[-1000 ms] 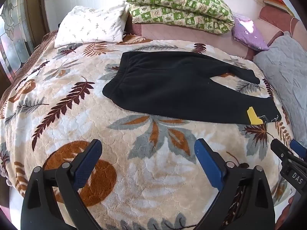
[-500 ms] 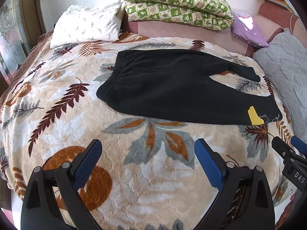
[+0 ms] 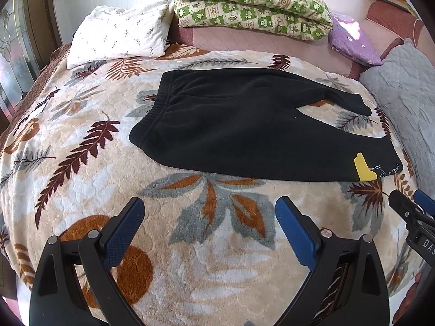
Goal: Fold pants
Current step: 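Move both grippers toward the waistband of the black pants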
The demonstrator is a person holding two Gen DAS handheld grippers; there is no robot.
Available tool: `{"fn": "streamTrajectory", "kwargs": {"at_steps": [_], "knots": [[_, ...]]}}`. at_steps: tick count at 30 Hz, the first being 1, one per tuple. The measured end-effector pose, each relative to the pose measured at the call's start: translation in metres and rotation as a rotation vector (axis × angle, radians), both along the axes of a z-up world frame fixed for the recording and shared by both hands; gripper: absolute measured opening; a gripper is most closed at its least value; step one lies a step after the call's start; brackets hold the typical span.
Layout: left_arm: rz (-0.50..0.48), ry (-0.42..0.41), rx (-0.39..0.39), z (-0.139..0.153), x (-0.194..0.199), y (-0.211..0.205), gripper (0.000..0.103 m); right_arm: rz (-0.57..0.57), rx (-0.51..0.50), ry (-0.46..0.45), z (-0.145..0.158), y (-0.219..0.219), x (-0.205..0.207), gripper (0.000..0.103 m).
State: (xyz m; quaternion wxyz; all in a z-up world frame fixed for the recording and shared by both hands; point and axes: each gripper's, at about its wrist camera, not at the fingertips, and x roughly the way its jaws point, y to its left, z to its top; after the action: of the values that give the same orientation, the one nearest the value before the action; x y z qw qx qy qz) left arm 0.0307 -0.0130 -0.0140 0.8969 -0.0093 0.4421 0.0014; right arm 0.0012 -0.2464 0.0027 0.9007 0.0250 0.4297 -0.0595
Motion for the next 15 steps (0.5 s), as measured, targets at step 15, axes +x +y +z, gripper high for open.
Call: {"fn": "streamTrajectory", "kwargs": {"at_steps": [15], "knots": [[-0.011,0.006,0.016,0.006,0.034,-0.003,0.098,0.079,-0.024,-0.032,0.017,-0.010,0.031,0.091]]}}
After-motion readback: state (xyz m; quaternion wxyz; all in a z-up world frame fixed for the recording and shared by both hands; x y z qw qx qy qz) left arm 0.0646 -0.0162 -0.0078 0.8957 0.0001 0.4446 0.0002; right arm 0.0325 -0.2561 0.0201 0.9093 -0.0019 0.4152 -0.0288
